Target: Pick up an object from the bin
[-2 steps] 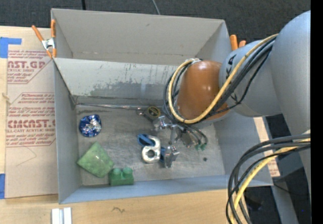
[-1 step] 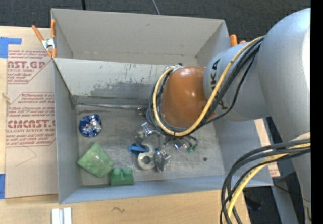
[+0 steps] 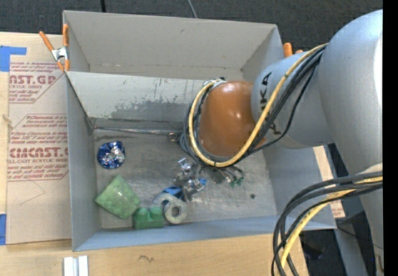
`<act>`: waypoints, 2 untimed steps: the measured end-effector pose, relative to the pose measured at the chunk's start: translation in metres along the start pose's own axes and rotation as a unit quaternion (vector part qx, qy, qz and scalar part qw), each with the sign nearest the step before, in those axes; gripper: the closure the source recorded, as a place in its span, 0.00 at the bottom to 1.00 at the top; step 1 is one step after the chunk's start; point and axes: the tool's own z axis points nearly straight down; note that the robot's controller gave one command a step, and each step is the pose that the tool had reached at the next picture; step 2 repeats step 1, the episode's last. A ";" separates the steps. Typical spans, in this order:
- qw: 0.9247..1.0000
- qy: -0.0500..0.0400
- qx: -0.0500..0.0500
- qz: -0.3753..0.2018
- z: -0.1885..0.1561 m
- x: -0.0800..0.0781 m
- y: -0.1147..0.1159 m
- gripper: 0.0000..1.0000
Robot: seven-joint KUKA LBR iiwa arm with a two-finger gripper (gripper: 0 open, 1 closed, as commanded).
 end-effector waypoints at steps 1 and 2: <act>0.994 -0.001 0.000 -0.111 -0.148 0.020 -0.010 1.00; 0.994 -0.001 0.000 -0.111 -0.148 0.020 -0.010 1.00</act>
Offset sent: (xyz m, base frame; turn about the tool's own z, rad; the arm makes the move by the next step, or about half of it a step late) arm -0.0152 -0.0184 0.1441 -0.2225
